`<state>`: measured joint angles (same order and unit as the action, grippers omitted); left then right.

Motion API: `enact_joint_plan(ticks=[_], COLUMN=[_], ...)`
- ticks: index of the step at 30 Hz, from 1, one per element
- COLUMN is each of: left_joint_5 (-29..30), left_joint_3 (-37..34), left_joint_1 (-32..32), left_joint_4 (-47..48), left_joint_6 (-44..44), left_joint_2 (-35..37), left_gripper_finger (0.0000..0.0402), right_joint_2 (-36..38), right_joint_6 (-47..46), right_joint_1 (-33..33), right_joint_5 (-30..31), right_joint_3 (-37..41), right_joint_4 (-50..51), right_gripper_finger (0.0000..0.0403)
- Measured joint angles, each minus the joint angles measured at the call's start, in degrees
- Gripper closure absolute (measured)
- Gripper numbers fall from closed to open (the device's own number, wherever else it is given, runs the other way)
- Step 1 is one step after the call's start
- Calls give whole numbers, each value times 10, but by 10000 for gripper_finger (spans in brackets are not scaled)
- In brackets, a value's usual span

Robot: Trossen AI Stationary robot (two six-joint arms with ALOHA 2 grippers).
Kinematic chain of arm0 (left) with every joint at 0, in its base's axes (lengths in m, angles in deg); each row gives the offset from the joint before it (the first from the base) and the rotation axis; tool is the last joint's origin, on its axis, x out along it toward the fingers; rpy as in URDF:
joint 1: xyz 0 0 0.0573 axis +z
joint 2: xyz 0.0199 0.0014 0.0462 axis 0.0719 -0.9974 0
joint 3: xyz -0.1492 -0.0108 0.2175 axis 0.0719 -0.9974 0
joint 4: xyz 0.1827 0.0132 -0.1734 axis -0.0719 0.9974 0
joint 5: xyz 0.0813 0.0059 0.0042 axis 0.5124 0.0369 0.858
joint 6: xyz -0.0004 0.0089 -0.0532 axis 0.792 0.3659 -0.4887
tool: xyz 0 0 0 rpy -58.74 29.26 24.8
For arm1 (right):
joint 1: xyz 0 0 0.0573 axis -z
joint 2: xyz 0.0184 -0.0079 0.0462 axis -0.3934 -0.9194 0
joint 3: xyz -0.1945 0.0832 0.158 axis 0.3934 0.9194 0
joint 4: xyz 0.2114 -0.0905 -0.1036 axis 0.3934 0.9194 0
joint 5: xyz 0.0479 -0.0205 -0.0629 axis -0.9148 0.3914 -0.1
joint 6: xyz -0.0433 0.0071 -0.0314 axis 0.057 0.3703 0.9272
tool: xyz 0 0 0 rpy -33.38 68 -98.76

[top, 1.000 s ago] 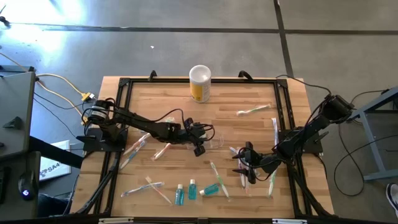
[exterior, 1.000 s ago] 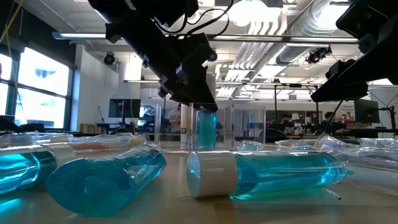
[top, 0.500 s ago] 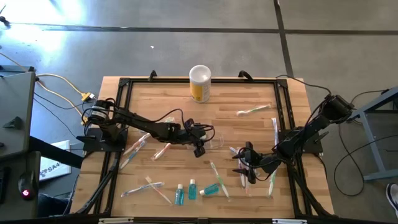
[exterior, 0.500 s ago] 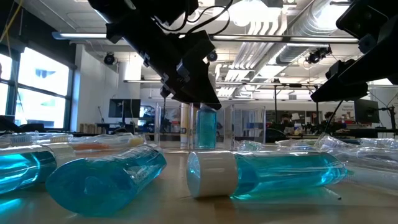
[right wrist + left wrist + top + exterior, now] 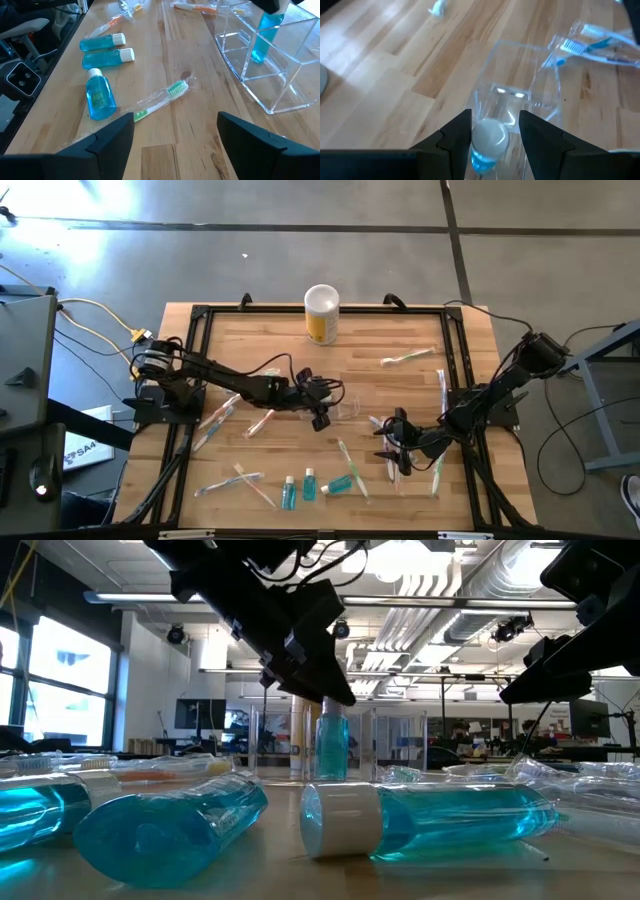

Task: Pick & Place toothbrushing station
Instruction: Put the blue mouthwash into the middle part of the transparent organizer, then put the orange toothbrush into the right part of the transparent organizer

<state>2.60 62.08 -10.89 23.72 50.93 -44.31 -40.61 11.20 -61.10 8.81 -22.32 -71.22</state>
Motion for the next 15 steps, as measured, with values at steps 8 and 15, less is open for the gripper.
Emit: enact_joint_plan(ticks=[8, 15], left_joint_5=[3, 49], left_joint_3=[101, 272], left_joint_1=[-5, -42], left_joint_4=[113, 373], left_joint_6=[36, 25], left_joint_2=[0, 0], left_gripper_finger=[240, 240], right_joint_2=[0, 0], right_joint_6=[0, -1], right_joint_1=[0, 0], right_joint_5=[0, 0], right_joint_3=[0, 0], right_joint_4=[0, 7], right_gripper_finger=[126, 126])
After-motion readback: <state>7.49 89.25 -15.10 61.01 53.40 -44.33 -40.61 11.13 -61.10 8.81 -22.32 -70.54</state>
